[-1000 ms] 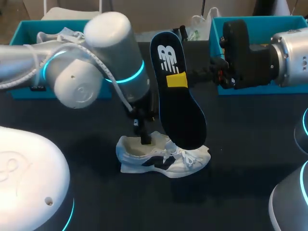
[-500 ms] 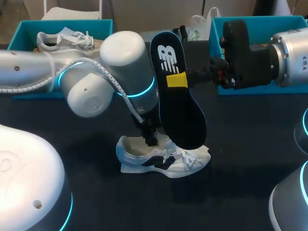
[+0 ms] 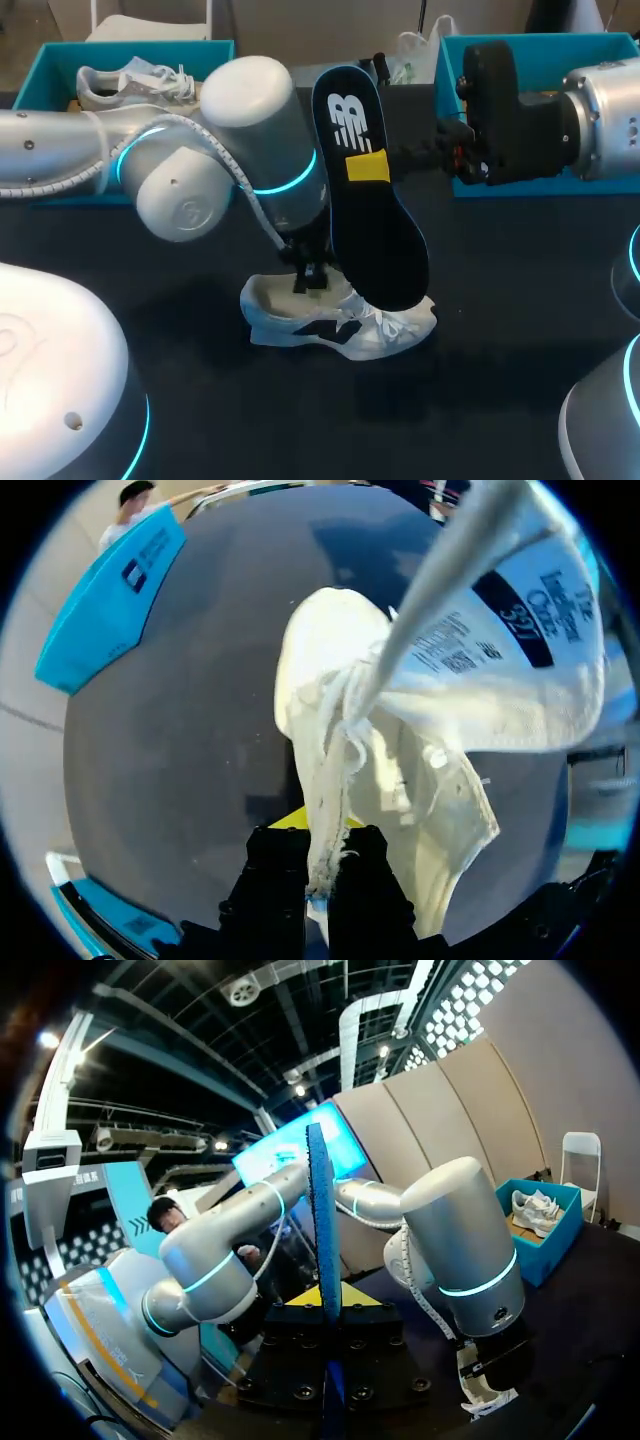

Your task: Take the shoe out of the shoebox, open the shoe tongue, remove and reinsert the insole, then place the shoe into the shoebox

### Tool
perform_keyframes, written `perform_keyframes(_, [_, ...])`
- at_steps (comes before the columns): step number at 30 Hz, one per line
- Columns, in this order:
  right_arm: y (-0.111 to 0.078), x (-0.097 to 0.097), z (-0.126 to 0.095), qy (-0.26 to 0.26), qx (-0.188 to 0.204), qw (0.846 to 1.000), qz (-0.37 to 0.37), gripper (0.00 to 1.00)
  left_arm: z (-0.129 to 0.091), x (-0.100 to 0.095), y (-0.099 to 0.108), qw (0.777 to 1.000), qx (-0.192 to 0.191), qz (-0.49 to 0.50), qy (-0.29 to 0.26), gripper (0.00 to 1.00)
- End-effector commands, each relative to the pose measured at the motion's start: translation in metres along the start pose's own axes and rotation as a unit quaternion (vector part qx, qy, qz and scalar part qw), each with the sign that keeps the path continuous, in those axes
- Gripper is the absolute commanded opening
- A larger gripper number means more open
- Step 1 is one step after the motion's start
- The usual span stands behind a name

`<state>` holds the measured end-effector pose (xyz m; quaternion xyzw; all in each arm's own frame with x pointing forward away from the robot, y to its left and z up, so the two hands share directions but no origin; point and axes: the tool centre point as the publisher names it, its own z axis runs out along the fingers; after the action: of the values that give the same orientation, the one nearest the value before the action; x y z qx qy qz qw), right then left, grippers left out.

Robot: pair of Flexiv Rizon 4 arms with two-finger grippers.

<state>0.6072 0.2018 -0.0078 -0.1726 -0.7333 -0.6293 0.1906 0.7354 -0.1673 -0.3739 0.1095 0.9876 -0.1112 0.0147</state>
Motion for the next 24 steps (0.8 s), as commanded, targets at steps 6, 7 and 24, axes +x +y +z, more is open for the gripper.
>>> perform_keyframes(6, [0.001, -0.001, 0.003, -0.001, 0.001, 1.000, 0.001, 0.00, -0.044, 0.008, 0.015, 0.979, 0.077, 0.187, -0.009, 0.00])
perform_keyframes(7, [0.001, -0.001, 0.003, -0.001, 0.001, 1.000, 0.001, 0.00, -0.044, 0.008, 0.015, 0.979, 0.077, 0.187, -0.009, 0.00])
perform_keyframes(24, [0.001, -0.001, 0.003, -0.001, 0.001, 1.000, 0.001, 0.00, -0.065, 0.023, 0.010, 0.886, 0.100, 0.452, -0.008, 0.00])
